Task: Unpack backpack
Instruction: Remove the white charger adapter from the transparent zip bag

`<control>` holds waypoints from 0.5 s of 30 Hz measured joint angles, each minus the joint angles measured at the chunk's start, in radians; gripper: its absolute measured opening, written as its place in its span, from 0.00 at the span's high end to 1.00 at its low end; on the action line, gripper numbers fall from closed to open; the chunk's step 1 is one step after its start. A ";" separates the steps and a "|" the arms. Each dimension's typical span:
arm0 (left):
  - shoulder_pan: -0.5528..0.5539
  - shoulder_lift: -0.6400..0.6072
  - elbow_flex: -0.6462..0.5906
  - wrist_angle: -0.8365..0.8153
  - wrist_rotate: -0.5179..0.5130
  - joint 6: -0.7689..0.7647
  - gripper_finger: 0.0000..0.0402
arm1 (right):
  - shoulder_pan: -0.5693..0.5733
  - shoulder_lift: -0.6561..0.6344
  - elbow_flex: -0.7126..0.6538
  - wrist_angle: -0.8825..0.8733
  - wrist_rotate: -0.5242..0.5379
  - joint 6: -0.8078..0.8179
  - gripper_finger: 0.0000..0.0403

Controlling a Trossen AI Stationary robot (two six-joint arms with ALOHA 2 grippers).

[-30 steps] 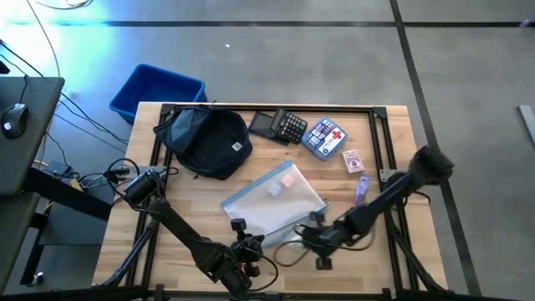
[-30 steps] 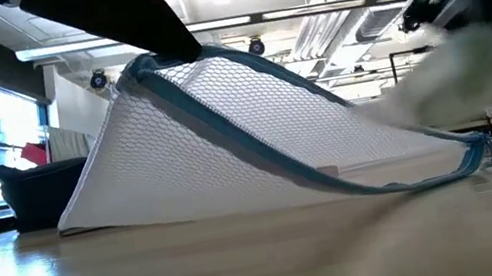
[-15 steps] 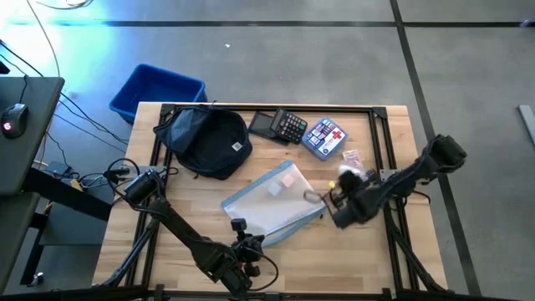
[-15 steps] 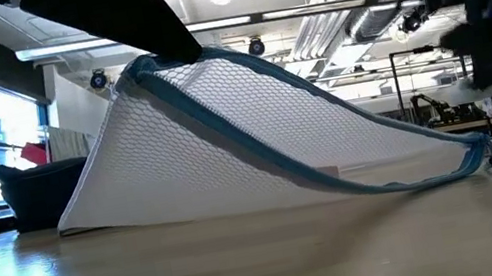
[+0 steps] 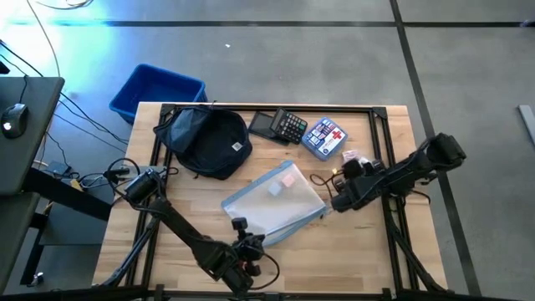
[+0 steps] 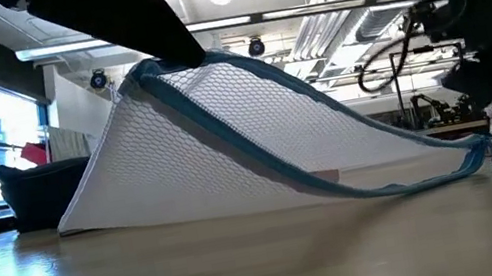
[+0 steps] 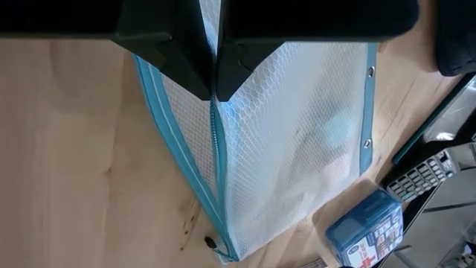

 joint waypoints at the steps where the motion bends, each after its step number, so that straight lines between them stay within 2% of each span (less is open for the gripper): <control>1: 0.000 0.000 0.000 0.000 0.001 0.000 1.00 | 0.028 0.000 0.016 0.034 0.000 -0.028 0.48; 3: 0.000 0.000 0.000 0.000 -0.003 -0.004 1.00 | 0.094 0.000 0.046 0.166 0.011 -0.160 0.43; 6: 0.001 0.000 0.000 -0.002 -0.042 -0.042 1.00 | 0.194 0.000 0.066 0.519 -0.009 -0.530 0.39; 9: 0.001 0.000 0.000 -0.003 -0.091 -0.078 1.00 | 0.256 0.000 0.071 0.931 -0.168 -0.899 0.38; 12: 0.001 0.000 0.000 -0.004 -0.125 -0.109 1.00 | 0.272 0.000 0.071 1.248 -0.350 -1.038 0.40; 15: 0.000 0.000 0.000 -0.003 -0.168 -0.130 1.00 | 0.268 0.000 0.072 1.369 -0.421 -1.061 0.42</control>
